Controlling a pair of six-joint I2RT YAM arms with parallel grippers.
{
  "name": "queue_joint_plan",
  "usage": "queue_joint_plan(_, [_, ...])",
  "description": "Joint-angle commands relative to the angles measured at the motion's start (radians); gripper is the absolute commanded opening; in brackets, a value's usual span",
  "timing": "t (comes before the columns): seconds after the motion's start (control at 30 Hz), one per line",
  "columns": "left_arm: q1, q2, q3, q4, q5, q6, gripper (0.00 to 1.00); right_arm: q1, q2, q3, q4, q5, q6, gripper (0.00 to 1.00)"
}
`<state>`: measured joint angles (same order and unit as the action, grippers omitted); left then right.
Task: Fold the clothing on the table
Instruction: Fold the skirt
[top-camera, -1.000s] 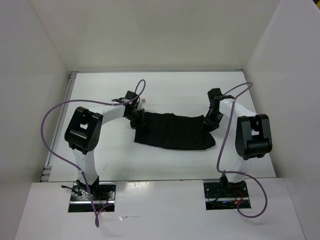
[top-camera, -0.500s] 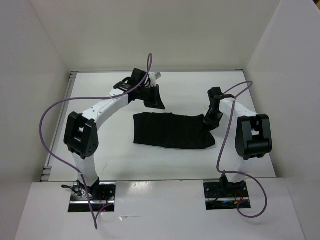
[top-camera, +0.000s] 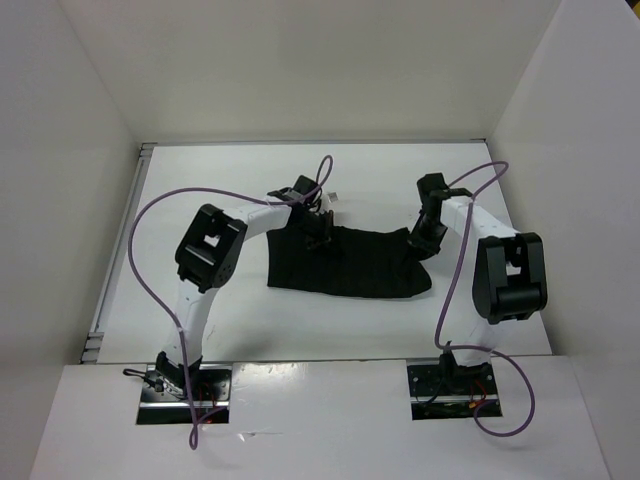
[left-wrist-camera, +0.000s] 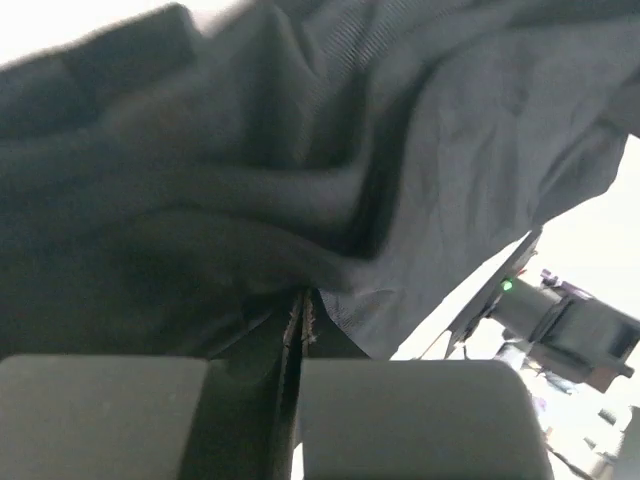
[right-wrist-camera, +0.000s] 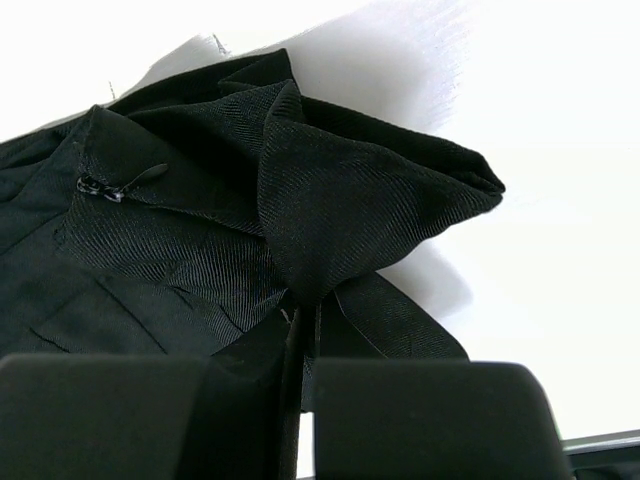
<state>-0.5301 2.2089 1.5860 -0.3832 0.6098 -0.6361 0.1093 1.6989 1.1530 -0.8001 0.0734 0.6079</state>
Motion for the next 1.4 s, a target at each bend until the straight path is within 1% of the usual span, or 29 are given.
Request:
queue_joint_plan(0.0, [-0.001,0.049,0.048,0.073,0.051,-0.068,0.0,-0.002,-0.056,-0.001,-0.017,0.008,-0.008,0.0])
queue_joint_plan(0.07, [-0.011,0.061,0.069,0.064,0.022,-0.068,0.0,-0.002,-0.056,-0.01,-0.017,-0.001,-0.008,0.0])
queue_joint_plan(0.1, [-0.011,0.061,0.069,0.043,-0.039,-0.068,0.0,-0.002,-0.056,-0.01,-0.017,-0.001,-0.008,0.0])
queue_joint_plan(0.23, [-0.011,0.097,0.069,-0.019,-0.175,-0.042,0.0,-0.002,-0.077,-0.01,-0.04,0.009,-0.008,0.0])
queue_joint_plan(0.3, [-0.002,0.097,0.037,-0.019,-0.22,-0.031,0.0,-0.002,-0.091,-0.01,-0.053,0.029,-0.008,0.0])
queue_joint_plan(0.4, [0.007,0.086,0.017,-0.019,-0.251,-0.031,0.0,-0.002,-0.119,-0.01,-0.073,0.039,0.001,0.0])
queue_joint_plan(0.47, [0.016,0.075,0.017,-0.019,-0.251,-0.031,0.0,-0.002,-0.128,-0.01,-0.073,0.039,0.001,0.0])
queue_joint_plan(0.53, [0.016,0.06,0.038,-0.019,-0.182,-0.031,0.0,-0.002,-0.128,-0.01,-0.073,0.029,0.001,0.0])
queue_joint_plan(0.63, [0.016,-0.018,0.051,-0.01,-0.116,-0.042,0.0,-0.002,-0.119,-0.001,-0.073,0.029,0.001,0.0])
queue_joint_plan(0.7, [0.007,-0.046,0.08,-0.01,-0.107,-0.051,0.0,-0.002,-0.119,-0.001,-0.073,0.029,0.001,0.0])
queue_joint_plan(0.9, [-0.002,-0.066,0.149,-0.014,-0.024,-0.062,0.0,-0.002,-0.097,0.017,-0.063,0.02,-0.008,0.0])
queue_joint_plan(1.07, [-0.011,0.015,0.18,0.016,0.042,-0.073,0.0,-0.002,-0.088,0.027,-0.063,0.02,-0.008,0.0])
queue_joint_plan(1.27, [-0.011,0.123,0.229,0.026,0.042,-0.086,0.0,-0.002,-0.088,0.037,-0.063,0.02,-0.008,0.0])
queue_joint_plan(1.37, [-0.011,0.167,0.229,0.026,0.027,-0.086,0.0,-0.002,-0.088,0.059,-0.073,0.02,-0.008,0.0])
